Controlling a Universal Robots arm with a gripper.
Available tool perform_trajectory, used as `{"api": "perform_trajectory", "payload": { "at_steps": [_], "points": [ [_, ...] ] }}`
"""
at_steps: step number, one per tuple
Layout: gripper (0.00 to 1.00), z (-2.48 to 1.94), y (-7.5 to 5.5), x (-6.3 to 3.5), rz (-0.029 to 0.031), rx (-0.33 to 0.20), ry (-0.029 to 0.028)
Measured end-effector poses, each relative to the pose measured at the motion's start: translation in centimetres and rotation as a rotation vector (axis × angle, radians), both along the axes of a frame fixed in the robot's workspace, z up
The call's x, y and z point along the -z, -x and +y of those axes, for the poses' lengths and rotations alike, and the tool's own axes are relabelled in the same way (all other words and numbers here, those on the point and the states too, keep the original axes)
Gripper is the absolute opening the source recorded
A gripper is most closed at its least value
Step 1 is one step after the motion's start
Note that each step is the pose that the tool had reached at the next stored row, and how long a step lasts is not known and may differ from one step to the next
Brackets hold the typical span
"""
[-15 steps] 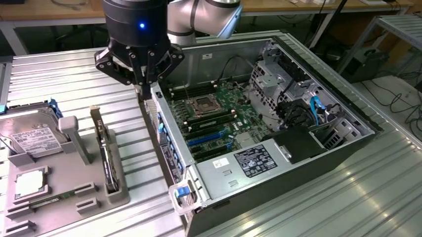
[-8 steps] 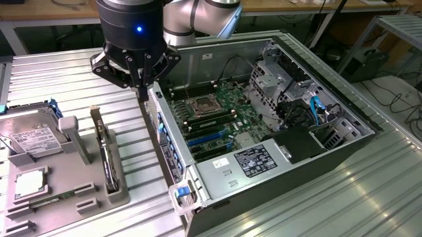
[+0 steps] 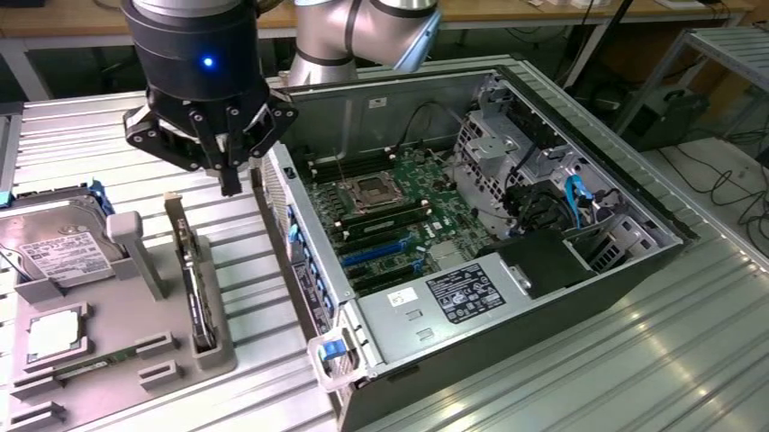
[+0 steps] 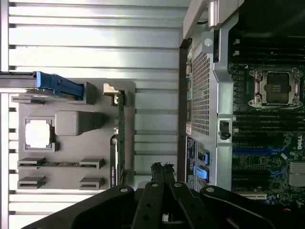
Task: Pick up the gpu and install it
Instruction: 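Reach for the gpu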
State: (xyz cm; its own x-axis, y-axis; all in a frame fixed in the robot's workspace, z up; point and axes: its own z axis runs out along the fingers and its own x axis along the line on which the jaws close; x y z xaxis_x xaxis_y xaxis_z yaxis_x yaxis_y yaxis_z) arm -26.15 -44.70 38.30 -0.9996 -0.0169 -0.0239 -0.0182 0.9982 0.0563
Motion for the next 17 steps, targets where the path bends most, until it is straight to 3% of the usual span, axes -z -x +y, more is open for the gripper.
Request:
{"api": "perform_trajectory", "payload": {
  "at_steps": [17],
  "points": [
    [0.11, -0.81, 3.9, 0.4, -0.0001, -0.028, -0.0001]
  ]
}}
